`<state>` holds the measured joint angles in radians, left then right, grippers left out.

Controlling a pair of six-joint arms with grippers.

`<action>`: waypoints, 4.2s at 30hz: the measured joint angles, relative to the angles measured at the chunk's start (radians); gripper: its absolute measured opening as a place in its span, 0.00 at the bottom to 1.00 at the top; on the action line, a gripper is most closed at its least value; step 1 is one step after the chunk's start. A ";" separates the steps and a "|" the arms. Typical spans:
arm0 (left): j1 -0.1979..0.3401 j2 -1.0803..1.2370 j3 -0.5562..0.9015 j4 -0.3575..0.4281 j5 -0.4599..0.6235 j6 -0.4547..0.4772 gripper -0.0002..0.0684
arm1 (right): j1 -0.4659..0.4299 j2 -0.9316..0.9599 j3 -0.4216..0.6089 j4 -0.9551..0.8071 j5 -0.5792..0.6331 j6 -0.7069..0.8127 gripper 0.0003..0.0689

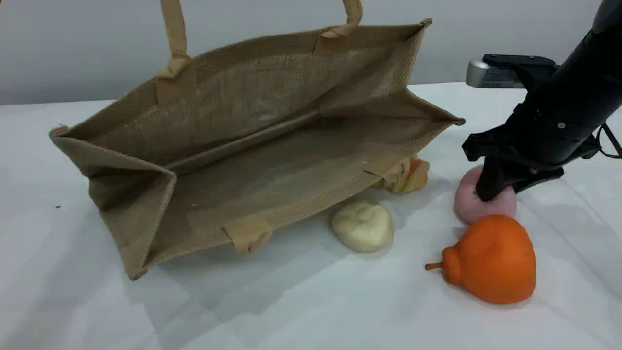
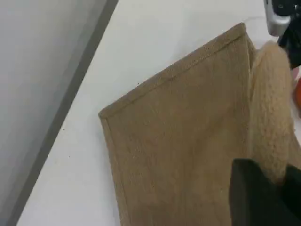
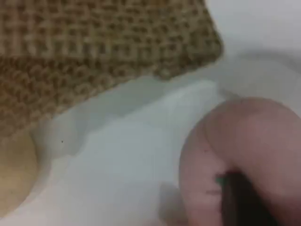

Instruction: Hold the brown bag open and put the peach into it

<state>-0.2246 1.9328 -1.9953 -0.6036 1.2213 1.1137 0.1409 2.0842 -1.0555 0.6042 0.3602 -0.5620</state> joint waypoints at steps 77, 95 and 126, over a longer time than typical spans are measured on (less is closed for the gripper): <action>0.000 0.000 -0.001 -0.001 0.000 0.000 0.14 | 0.446 -0.248 -0.040 -0.018 -0.247 0.065 0.95; 0.000 0.000 -0.001 -0.032 0.000 0.000 0.14 | 0.015 -0.571 -0.040 -0.193 -0.084 0.037 0.86; 0.002 -0.221 -0.003 0.314 0.003 -0.519 0.86 | -0.074 -1.001 -0.134 -0.228 0.403 0.209 0.86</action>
<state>-0.2225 1.7120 -1.9979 -0.2898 1.2246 0.5947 0.0672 1.0832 -1.1891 0.3759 0.7629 -0.3532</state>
